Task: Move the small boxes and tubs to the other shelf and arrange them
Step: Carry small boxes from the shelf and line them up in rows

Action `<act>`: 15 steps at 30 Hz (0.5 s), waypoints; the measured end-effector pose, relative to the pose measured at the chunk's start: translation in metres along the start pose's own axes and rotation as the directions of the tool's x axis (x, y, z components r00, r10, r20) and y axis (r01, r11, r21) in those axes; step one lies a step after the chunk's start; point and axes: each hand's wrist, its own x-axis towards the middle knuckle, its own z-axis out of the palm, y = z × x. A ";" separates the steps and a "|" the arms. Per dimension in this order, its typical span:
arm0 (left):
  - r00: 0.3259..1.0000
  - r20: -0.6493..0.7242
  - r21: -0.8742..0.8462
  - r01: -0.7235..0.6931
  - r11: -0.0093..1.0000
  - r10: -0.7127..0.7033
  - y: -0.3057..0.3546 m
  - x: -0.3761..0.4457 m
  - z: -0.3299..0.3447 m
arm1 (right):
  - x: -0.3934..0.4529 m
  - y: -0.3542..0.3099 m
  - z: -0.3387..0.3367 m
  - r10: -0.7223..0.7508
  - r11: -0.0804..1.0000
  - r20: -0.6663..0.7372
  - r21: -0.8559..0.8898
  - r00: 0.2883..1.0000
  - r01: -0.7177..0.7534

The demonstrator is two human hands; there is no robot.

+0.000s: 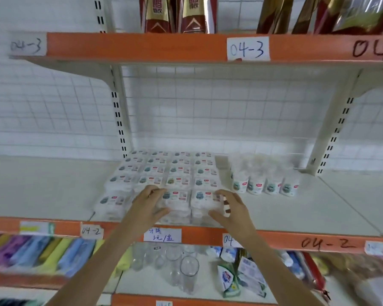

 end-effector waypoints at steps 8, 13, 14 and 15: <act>0.999 -0.044 0.005 -0.025 1.000 0.026 0.000 -0.004 0.014 | -0.007 0.001 0.009 0.021 1.000 0.016 -0.023 1.000 -0.021; 0.993 -0.116 0.002 -0.002 1.000 0.002 0.001 -0.007 0.021 | -0.009 -0.007 0.017 0.069 0.994 -0.038 -0.083 0.997 -0.072; 0.993 -0.122 0.003 -0.009 1.000 0.009 -0.001 -0.007 0.022 | -0.009 -0.008 0.017 0.065 0.993 -0.041 -0.094 0.997 -0.069; 0.992 -0.124 0.001 -0.011 1.000 0.011 -0.002 -0.007 0.023 | -0.009 -0.009 0.018 0.064 0.992 -0.043 -0.104 0.997 -0.068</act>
